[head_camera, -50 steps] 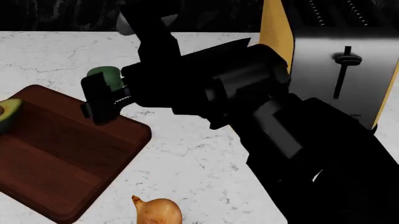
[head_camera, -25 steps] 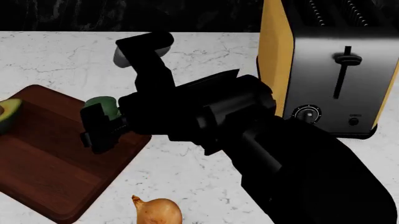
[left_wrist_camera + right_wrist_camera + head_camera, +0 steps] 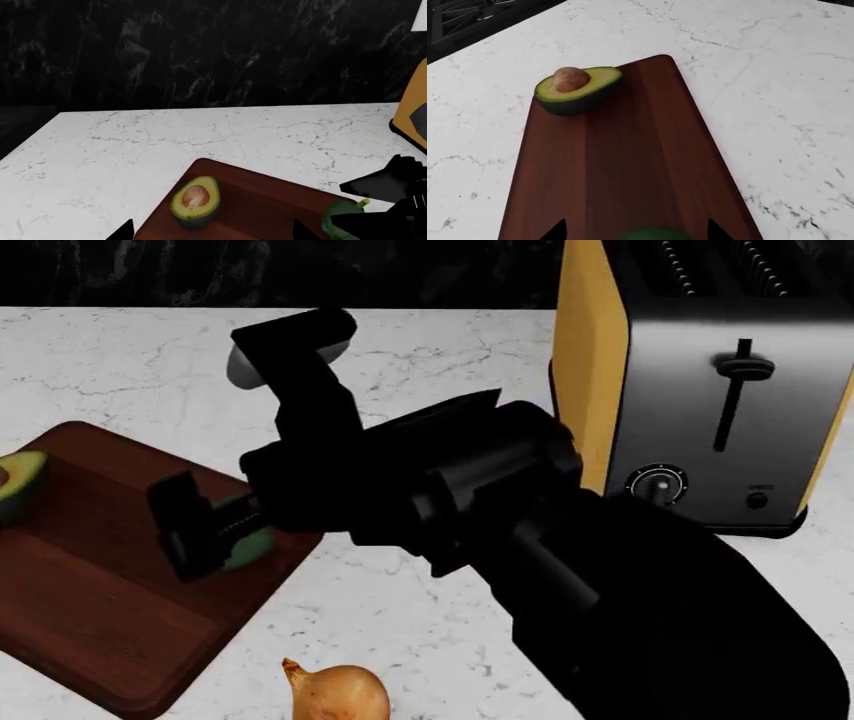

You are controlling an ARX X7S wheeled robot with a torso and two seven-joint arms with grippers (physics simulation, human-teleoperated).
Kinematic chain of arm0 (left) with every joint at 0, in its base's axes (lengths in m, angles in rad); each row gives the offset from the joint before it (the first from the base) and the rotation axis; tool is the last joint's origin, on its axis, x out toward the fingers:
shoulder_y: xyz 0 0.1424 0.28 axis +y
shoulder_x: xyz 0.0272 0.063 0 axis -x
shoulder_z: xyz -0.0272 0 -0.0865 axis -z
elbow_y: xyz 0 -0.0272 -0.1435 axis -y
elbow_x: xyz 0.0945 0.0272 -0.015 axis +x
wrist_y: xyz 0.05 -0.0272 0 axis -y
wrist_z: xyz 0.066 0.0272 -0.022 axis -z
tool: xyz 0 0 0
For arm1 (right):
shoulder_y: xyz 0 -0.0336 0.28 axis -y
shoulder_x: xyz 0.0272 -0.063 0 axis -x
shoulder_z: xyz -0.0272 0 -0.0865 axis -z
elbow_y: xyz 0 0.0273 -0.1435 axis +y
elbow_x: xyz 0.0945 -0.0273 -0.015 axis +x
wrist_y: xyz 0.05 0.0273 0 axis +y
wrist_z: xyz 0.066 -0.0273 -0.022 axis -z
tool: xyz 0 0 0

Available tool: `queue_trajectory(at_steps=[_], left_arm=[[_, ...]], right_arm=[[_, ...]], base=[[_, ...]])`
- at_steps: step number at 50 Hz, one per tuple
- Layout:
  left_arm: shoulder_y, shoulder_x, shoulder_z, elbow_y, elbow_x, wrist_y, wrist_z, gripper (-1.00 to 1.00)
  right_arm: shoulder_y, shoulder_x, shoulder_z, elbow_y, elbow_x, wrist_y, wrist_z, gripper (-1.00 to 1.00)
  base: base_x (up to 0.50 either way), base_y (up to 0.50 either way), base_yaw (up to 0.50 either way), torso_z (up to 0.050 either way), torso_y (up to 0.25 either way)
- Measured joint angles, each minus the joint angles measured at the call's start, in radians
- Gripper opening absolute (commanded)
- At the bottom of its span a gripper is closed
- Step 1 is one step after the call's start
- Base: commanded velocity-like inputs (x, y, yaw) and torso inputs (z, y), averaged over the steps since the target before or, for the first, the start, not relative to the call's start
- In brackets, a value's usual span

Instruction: Place the avocado, onion, tomato and bell pepper on the cutting board.

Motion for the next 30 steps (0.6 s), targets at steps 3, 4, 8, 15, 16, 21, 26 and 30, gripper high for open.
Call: queue_trajectory(at_steps=[3, 4, 8, 15, 16, 21, 26, 30], left_arm=[[0.01, -0.002, -0.01, 0.002, -0.002, 0.002, 0.002, 1.0], [0.013, -0.002, -0.012, 0.002, -0.002, 0.003, 0.002, 1.0], [0.016, -0.002, -0.017, 0.003, -0.004, 0.003, 0.003, 1.0], [-0.001, 0.007, -0.007, 0.004, -0.008, -0.002, -0.003, 1.0], [-0.005, 0.01, -0.004, 0.004, -0.008, -0.003, -0.004, 1.0], [-0.029, 0.023, 0.014, 0.002, -0.006, -0.012, -0.011, 1.0], [-0.049, 0.034, 0.029, 0.003, -0.004, -0.019, -0.019, 1.0], [-0.061, 0.04, 0.035, 0.006, -0.007, -0.022, -0.025, 1.0]], right_arm=[[0.01, 0.0, 0.001, -0.008, 0.0, -0.003, 0.002, 1.0], [0.015, 0.0, 0.001, -0.01, 0.0, -0.004, 0.003, 1.0], [0.037, 0.0, 0.002, -0.022, -0.001, -0.009, 0.008, 1.0], [0.079, 0.017, 0.009, -0.061, -0.001, -0.015, 0.037, 1.0], [0.084, 0.025, 0.012, -0.075, 0.001, -0.016, 0.046, 1.0], [0.107, 0.086, 0.026, -0.184, 0.011, -0.016, 0.116, 1.0], [0.128, 0.18, 0.046, -0.357, 0.035, -0.01, 0.227, 1.0], [0.146, 0.259, 0.062, -0.503, 0.057, -0.001, 0.322, 1.0]], base=[[0.0, 0.0, 0.0, 0.0, 0.0], [0.0, 0.0, 0.0, 0.0, 0.0], [0.0, 0.0, 0.0, 0.0, 0.0], [0.0, 0.0, 0.0, 0.0, 0.0], [0.0, 0.0, 0.0, 0.0, 0.0], [0.0, 0.0, 0.0, 0.0, 0.0], [0.0, 0.0, 0.0, 0.0, 0.0], [0.0, 0.0, 0.0, 0.0, 0.0]])
